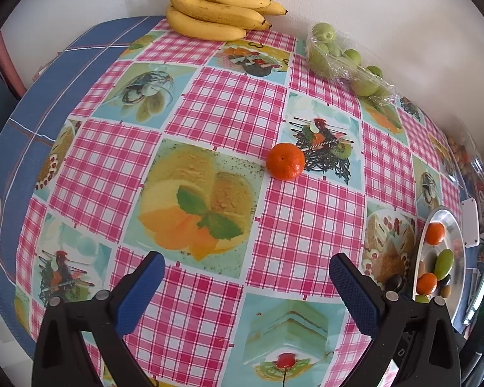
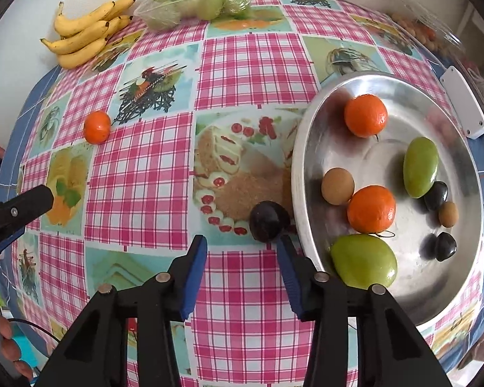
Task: Organize fruits
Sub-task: 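Close the right gripper on the last dark plum on the cloth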
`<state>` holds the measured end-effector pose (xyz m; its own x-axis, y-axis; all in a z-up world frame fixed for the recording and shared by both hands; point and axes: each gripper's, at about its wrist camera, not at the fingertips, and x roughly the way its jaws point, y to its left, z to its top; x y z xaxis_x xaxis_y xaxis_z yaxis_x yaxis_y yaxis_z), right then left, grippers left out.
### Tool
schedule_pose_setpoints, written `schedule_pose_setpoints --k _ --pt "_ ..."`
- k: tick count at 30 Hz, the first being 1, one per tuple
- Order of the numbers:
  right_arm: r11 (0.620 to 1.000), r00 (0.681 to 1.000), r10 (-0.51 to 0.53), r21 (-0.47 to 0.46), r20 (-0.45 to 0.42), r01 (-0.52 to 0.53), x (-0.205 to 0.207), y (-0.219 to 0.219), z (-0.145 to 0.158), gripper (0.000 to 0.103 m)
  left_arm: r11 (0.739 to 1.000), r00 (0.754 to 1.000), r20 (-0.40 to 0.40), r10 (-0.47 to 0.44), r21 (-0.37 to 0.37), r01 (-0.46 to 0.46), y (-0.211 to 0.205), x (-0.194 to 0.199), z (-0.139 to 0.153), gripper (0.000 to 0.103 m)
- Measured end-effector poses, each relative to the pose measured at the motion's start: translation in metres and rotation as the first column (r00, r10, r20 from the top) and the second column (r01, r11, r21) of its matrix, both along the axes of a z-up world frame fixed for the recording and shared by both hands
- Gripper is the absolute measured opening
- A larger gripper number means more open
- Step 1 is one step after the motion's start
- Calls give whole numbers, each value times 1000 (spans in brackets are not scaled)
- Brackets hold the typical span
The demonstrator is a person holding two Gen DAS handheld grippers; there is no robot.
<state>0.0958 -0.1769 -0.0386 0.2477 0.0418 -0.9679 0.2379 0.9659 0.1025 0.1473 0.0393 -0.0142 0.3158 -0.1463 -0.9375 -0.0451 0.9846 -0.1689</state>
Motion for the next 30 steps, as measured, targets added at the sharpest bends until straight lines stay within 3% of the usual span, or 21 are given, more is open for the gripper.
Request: schedule_pose_setpoints --k 3,25,30 --pt "999 1000 -30 -16 -1 30 1 -5 1 34 1000 1000 -1 2 4 -2 0 0 -1 103" --pt "993 998 -56 -105 4 56 20 0 -9 33 999 1000 -8 0 33 0 -6 5 -8 103" --pt "986 998 -56 -159 -5 55 23 4 -11 25 999 1000 -7 -4 38 4 -7 4 -8 103"
